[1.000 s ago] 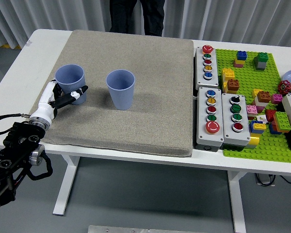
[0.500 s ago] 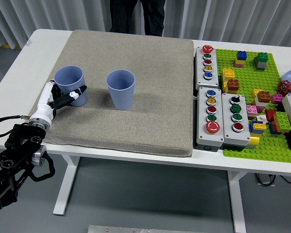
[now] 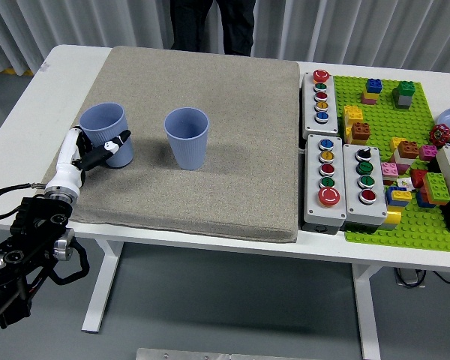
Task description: Pick cup pour cup place
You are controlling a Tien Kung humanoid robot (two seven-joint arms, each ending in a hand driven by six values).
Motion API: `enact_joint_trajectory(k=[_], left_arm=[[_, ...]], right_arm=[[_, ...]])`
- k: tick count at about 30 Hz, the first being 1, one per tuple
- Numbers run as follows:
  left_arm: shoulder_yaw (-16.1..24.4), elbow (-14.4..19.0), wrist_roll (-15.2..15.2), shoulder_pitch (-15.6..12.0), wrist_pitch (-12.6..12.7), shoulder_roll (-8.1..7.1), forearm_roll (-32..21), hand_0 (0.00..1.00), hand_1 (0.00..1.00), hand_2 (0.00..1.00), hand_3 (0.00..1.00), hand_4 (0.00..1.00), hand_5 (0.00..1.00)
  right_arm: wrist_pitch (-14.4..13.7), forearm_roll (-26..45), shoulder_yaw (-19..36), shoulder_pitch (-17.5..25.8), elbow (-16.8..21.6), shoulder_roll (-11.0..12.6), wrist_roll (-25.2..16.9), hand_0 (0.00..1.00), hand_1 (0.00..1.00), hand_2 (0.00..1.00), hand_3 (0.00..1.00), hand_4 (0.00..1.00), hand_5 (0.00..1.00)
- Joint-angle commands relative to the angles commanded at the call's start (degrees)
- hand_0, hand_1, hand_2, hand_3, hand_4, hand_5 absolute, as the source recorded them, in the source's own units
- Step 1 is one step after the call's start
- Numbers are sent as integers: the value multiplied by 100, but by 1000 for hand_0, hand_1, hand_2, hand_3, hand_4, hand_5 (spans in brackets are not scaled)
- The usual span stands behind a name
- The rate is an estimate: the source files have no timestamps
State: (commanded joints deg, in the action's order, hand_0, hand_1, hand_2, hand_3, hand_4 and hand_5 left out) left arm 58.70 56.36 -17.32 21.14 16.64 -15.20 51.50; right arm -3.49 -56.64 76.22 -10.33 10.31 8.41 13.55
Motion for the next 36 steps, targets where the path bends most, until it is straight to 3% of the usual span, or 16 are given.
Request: enact_joint_trajectory(k=[4, 11, 16, 20, 23, 36], left_arm=[[68, 134, 1, -59, 32, 7, 109, 537, 497, 534, 526, 855, 214], [337, 746, 117, -222, 174, -81, 723, 542, 497, 534, 526, 833, 184], [240, 1551, 281, -47, 508, -496, 1649, 547, 497, 542, 526, 816, 157], [60, 1853, 423, 177, 542, -785, 2259, 549, 498, 542, 527, 813, 153], [-109, 1938, 537, 391, 534, -940, 2612, 549, 498, 542, 527, 813, 153], [-598, 1728, 888, 938, 459, -1134, 3968, 551, 499, 544, 526, 810, 146]], right_arm=[[-3, -11, 8, 23, 0, -5, -1, 718, 678, 676, 635, 188, 506], [0, -18, 2, 60, 0, -2, -3, 718, 678, 676, 635, 189, 505], [-2, -17, -17, 47, 0, 24, -13, 718, 680, 676, 634, 187, 499], [-15, 36, -45, 37, 0, 34, -28, 719, 680, 676, 634, 186, 496], [-27, 98, -73, 30, 0, 41, -39, 719, 680, 676, 634, 186, 496], [-45, 191, -147, -27, 0, 55, -57, 718, 680, 676, 632, 181, 492]])
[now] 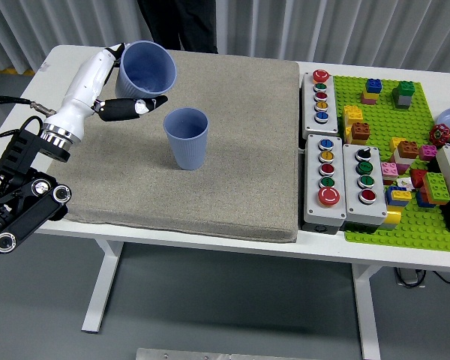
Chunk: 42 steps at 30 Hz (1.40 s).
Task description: Pick cup pour cup place
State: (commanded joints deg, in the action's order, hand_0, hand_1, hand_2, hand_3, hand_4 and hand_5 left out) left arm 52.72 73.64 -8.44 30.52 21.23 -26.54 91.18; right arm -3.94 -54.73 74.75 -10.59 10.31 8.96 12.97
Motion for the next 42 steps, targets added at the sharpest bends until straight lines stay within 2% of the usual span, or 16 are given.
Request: enact_joint_trajectory(k=[11, 18, 32, 42], left_arm=[[-217, -173, 204, 134, -105, -74, 932, 552, 499, 545, 525, 810, 150], [-524, -313, 277, 293, -73, -100, 1021, 550, 498, 546, 523, 806, 143], [-741, -435, 549, 517, -124, -206, 2065, 550, 495, 541, 523, 808, 152], [-821, -475, 625, 574, -157, -302, 2234, 549, 494, 540, 521, 808, 155]], right_arm=[[0, 4, -15, -17, 0, 7, -2, 717, 680, 677, 632, 179, 486], [-2, 32, -23, -7, 0, 5, -10, 717, 680, 677, 631, 177, 481], [-3, 91, -69, -24, 0, 16, -28, 718, 679, 678, 630, 173, 478], [0, 89, -73, -4, 0, 21, -30, 718, 680, 677, 630, 173, 478]])
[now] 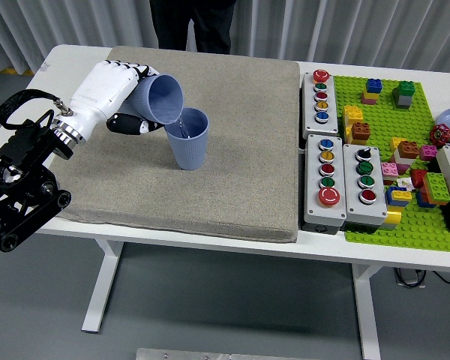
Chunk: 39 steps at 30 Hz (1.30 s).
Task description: Pick cup pour cup place
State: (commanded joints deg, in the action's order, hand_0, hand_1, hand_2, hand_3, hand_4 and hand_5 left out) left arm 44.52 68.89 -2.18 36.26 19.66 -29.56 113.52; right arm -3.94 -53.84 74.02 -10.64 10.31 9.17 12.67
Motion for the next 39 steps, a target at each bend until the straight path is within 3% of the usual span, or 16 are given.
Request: enact_joint_trajectory(k=[17, 39], left_arm=[[-121, -162, 166, 119, 109, -5, 235, 546, 491, 538, 518, 810, 179], [-349, -75, 439, 326, 102, -112, 880, 545, 481, 528, 517, 804, 187]], right_arm=[[-2, 79, -82, 18, 0, 9, -22, 718, 680, 677, 630, 173, 474], [-8, 169, -157, -25, 0, 28, -40, 719, 680, 678, 630, 173, 466]])
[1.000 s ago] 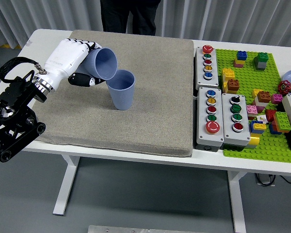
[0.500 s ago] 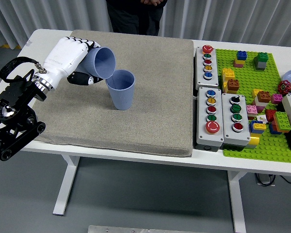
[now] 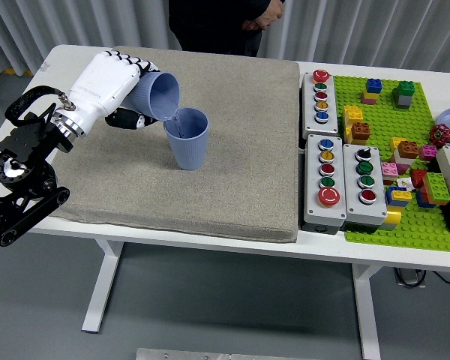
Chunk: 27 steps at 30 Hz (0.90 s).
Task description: Pick cup pour cup place
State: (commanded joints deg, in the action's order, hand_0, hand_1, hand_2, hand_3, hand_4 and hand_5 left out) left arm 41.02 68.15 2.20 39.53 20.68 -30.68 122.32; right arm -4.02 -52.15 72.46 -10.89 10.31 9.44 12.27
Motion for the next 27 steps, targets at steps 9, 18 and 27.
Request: enact_joint_trajectory(k=[9, 18, 27], left_arm=[[-188, 14, 167, 99, 66, -64, 215, 544, 481, 529, 517, 804, 189], [-344, 26, 197, 199, 48, -128, 248, 544, 481, 526, 516, 804, 192], [-407, 69, 290, 232, 58, -211, 371, 544, 481, 526, 514, 804, 194]], right_arm=[[-4, 4, -6, 7, 0, 0, 0, 719, 680, 678, 630, 173, 457], [-4, 67, -57, -1, 0, 2, 6, 720, 680, 678, 631, 171, 454], [-2, 60, -60, 22, 0, 5, 8, 720, 680, 678, 630, 171, 454]])
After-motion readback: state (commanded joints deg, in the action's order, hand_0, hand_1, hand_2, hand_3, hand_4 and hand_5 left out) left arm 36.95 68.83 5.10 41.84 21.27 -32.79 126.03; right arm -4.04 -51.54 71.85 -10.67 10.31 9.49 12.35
